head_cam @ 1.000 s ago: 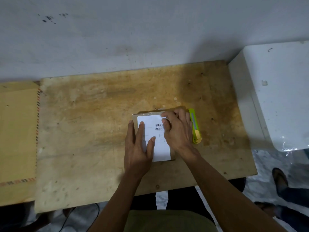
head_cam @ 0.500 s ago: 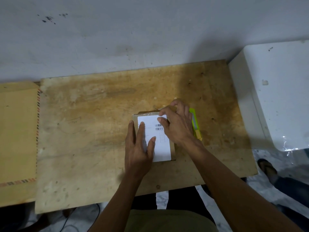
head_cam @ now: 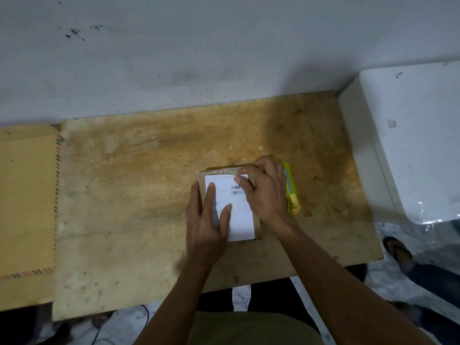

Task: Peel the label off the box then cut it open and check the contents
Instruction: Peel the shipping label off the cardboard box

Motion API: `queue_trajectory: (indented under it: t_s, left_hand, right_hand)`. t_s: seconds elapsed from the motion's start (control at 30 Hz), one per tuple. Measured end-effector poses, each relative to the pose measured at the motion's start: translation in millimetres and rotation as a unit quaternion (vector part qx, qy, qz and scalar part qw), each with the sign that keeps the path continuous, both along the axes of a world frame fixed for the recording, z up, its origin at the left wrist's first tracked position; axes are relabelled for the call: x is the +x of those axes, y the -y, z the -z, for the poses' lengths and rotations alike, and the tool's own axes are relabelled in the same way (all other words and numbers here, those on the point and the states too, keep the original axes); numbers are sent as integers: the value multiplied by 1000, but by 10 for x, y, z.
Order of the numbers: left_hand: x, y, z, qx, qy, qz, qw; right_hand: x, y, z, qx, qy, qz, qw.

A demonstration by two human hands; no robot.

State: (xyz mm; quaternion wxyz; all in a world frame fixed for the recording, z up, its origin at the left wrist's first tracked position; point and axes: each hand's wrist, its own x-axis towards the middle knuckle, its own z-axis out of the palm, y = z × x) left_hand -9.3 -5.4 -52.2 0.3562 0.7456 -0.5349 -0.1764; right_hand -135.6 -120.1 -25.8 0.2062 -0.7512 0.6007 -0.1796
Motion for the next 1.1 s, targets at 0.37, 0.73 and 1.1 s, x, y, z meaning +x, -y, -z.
queue_trajectory:
  t_s: [0.37,0.73,1.1]
  left_hand:
    - [6,-5,9,16,-7,-2,1000]
    - [3,-7,6,33,-12,-8,999]
    - [-10,-7,-19,44,-23,-10,999]
  right_hand:
    - [-61,26,19,-47,-23,-7,999]
    - [9,-47,43,-7,19,61,998]
    - [32,-19,21,36,25,65,997]
